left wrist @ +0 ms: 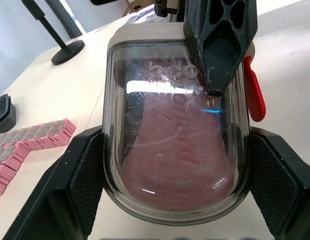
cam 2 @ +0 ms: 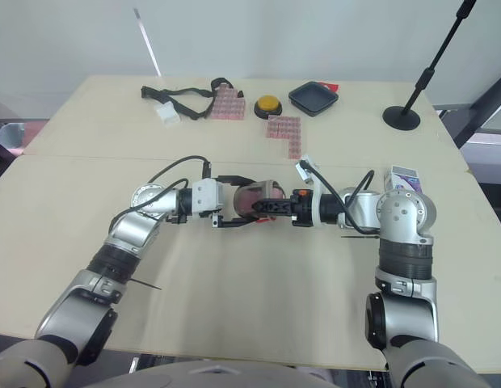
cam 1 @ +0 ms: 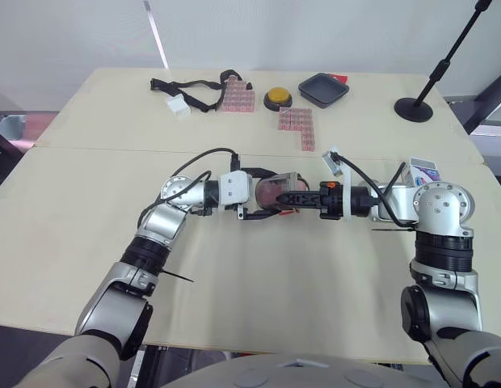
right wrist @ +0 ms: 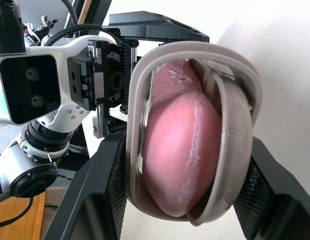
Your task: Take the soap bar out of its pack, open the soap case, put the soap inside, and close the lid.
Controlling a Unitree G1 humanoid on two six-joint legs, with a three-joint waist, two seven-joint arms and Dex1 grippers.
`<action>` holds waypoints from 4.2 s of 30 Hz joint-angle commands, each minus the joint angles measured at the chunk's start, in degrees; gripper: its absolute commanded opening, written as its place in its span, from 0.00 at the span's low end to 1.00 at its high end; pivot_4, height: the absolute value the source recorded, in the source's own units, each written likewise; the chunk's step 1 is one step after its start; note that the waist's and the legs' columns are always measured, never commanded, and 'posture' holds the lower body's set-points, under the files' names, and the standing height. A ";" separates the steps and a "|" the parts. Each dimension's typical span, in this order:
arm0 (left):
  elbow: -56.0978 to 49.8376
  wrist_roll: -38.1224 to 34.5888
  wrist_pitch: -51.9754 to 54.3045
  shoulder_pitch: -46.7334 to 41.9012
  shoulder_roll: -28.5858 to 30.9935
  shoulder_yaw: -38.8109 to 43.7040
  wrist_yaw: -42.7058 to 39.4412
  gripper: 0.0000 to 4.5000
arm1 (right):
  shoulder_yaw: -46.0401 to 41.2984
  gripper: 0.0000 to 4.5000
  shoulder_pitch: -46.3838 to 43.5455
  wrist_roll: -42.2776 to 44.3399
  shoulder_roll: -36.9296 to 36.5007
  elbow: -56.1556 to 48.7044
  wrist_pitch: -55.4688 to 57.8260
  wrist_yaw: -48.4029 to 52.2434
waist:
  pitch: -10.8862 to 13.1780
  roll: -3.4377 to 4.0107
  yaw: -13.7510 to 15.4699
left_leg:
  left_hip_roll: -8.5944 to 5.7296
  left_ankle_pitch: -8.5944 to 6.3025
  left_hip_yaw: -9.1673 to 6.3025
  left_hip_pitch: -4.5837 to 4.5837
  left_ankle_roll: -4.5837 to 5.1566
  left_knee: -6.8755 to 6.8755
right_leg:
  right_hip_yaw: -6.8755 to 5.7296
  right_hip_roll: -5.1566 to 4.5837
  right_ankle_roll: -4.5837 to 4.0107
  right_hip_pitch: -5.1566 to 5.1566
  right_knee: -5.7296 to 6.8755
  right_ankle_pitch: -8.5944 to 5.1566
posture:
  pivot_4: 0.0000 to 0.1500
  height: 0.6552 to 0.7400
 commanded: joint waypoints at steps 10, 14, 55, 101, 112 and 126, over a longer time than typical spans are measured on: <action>-0.50 -5.39 5.91 -4.21 0.57 2.72 -3.24 1.00 | 1.32 0.47 0.37 0.65 -1.77 -2.45 0.41 1.35 | 0.00 0.01 -0.02 | -0.01 0.00 0.00 0.02 0.00 -0.02 | 0.02 0.00 0.00 0.00 0.00 0.00 | 1.00 1.00; -0.65 -7.91 10.71 -5.04 1.68 3.11 -6.73 1.00 | 1.77 0.47 0.67 0.32 -2.34 -2.95 0.41 1.72 | 0.00 0.01 0.02 | -0.02 0.01 0.00 0.02 -0.01 -0.02 | 0.01 0.01 0.00 0.00 0.00 0.00 | 1.00 1.00; -15.29 -9.57 38.72 -5.11 -0.31 -4.79 -3.77 1.00 | 60.47 0.47 -26.74 -49.07 -33.55 -17.06 -38.27 46.49 | 0.08 0.07 -0.96 | 0.14 0.00 -0.06 -0.04 -0.01 0.02 | 0.02 0.07 0.00 0.07 -0.03 0.00 | 1.00 1.00; -11.29 -6.19 32.04 -3.49 -3.46 -6.46 -1.60 0.46 | 59.28 0.47 -24.64 -55.86 -29.51 -14.84 -37.70 48.82 | 0.07 0.07 -1.45 | 0.14 0.03 -0.04 -0.02 0.05 0.26 | 0.13 0.07 -0.01 0.05 0.23 0.00 | 1.00 1.00; -10.49 -6.11 30.99 -3.76 -3.84 -6.50 -1.59 0.43 | 58.87 0.47 -24.52 -56.00 -28.49 -14.76 -37.45 48.85 | 0.07 0.07 -1.51 | 0.15 0.03 -0.03 -0.02 0.05 0.29 | 0.14 0.07 -0.01 0.05 0.28 0.00 | 1.00 1.00; -10.20 -8.78 29.57 -1.98 -1.39 -3.84 -5.55 0.43 | 54.65 0.92 -21.87 -54.08 -28.02 -15.18 -35.85 47.93 | 0.07 0.07 -1.52 | 0.15 0.03 -0.03 -0.01 0.06 0.31 | 0.15 0.07 -0.02 0.02 0.33 0.00 | 1.00 1.00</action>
